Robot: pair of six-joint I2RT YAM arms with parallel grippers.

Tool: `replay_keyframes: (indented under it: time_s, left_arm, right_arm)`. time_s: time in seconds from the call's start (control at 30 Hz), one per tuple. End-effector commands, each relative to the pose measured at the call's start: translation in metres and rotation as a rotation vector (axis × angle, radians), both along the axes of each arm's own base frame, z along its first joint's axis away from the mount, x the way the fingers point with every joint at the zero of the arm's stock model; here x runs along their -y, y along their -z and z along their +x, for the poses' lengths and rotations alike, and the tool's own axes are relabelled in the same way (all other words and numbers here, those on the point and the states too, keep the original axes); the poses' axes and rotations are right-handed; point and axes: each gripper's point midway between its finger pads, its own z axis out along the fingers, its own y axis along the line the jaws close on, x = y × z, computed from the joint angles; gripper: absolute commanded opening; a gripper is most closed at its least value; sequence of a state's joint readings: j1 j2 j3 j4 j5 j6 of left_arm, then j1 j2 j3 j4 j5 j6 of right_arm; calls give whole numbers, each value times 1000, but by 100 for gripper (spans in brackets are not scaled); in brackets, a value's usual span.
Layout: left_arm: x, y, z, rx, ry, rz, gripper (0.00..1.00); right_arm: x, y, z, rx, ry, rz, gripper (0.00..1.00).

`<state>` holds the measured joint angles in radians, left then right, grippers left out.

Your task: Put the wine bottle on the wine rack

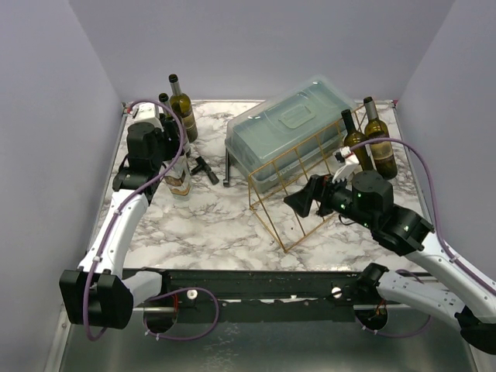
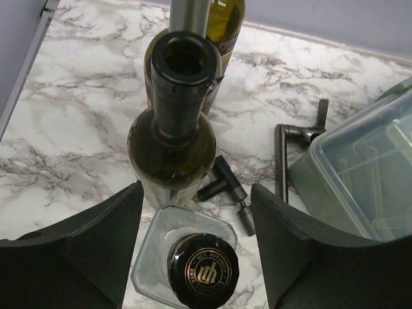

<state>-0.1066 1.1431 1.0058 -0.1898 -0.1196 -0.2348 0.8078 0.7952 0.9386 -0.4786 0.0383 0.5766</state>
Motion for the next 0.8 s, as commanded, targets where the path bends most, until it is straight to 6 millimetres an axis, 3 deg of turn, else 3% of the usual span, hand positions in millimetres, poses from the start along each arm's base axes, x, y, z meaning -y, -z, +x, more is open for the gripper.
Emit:
replay_keyframes:
  time_s: [0.0,0.27,0.47,0.6,0.77]
  left_arm:
    - [-6,14,-6,-87,-24,25,66]
    - [7,19,-3,-110,38,0,52]
    - [7,11,-8,-87,49,9,38]
    - [12,3,-11,-66,76,-4,25]
    - [14,-4,-13,-49,89,12,7]
  right_arm:
    - [-3,0,-7,-3,-27,36,100]
    - [-3,-1,-7,-11,-25,30,100]
    - [3,14,-6,-35,1,-3,100]
    - [10,23,-3,-42,40,-25,100]
    - [6,20,-6,-48,13,-15,100]
